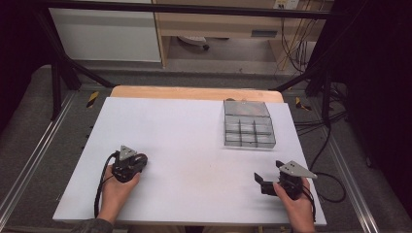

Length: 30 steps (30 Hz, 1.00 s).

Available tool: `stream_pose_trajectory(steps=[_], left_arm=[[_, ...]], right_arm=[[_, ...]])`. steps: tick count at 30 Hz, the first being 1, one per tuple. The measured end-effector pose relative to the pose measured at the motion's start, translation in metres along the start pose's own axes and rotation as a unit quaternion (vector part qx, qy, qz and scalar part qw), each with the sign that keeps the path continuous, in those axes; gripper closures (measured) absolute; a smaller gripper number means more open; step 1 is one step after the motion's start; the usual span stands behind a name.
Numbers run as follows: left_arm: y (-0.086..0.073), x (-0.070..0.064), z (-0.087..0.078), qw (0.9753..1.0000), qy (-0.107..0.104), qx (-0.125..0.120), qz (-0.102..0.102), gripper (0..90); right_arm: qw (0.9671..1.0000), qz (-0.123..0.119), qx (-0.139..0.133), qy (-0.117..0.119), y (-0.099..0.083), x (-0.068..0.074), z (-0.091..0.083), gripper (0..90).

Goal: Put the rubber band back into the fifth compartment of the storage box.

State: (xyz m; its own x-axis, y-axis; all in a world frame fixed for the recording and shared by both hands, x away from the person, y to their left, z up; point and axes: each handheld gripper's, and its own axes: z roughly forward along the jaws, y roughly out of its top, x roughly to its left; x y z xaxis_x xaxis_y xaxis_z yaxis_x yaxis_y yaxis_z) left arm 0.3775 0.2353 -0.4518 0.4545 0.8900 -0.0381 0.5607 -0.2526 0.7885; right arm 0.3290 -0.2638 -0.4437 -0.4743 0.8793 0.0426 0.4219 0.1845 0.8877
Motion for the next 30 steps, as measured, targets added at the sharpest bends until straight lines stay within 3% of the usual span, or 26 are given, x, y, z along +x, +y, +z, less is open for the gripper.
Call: stream_pose_trajectory(steps=[4, 5, 6, 10, 12, 24, 28, 30], left_arm=[[0.004, -0.011, -0.011, 0.9990, -0.034, -0.030, -0.001, 86.0], [0.004, -0.011, -0.011, 0.9990, -0.034, -0.030, -0.001, 86.0], [0.005, -0.017, -0.016, 0.9980, -0.050, -0.038, -0.001, 86.0], [0.008, -0.026, -0.021, 0.9963, -0.068, -0.053, 0.000, 86.0], [0.014, -0.038, -0.021, 0.9944, -0.082, -0.066, 0.001, 86.0], [0.041, -0.079, -0.004, 0.9906, -0.100, -0.094, -0.002, 86.1], [0.056, -0.093, 0.005, 0.9894, -0.108, -0.097, 0.011, 86.1], [0.068, -0.107, 0.009, 0.9878, -0.116, -0.099, 0.030, 86.1]], right_arm=[[1.0000, -0.001, -0.002, 0.001, 0.000, 0.001, 0.000, 4.4], [1.0000, 0.000, -0.002, 0.001, 0.001, 0.001, 0.000, 4.4], [1.0000, -0.002, -0.002, 0.001, 0.001, 0.001, 0.000, 4.4], [1.0000, 0.000, -0.003, 0.004, 0.001, 0.003, 0.000, 4.4], [1.0000, 0.000, -0.002, 0.004, 0.000, 0.004, 0.000, 4.4], [0.9999, 0.012, -0.007, 0.004, -0.001, -0.002, 0.002, 4.6], [0.9999, 0.012, -0.010, 0.002, 0.000, -0.002, 0.001, 4.6], [0.9999, 0.008, -0.011, 0.003, 0.000, -0.001, 0.000, 4.7]])
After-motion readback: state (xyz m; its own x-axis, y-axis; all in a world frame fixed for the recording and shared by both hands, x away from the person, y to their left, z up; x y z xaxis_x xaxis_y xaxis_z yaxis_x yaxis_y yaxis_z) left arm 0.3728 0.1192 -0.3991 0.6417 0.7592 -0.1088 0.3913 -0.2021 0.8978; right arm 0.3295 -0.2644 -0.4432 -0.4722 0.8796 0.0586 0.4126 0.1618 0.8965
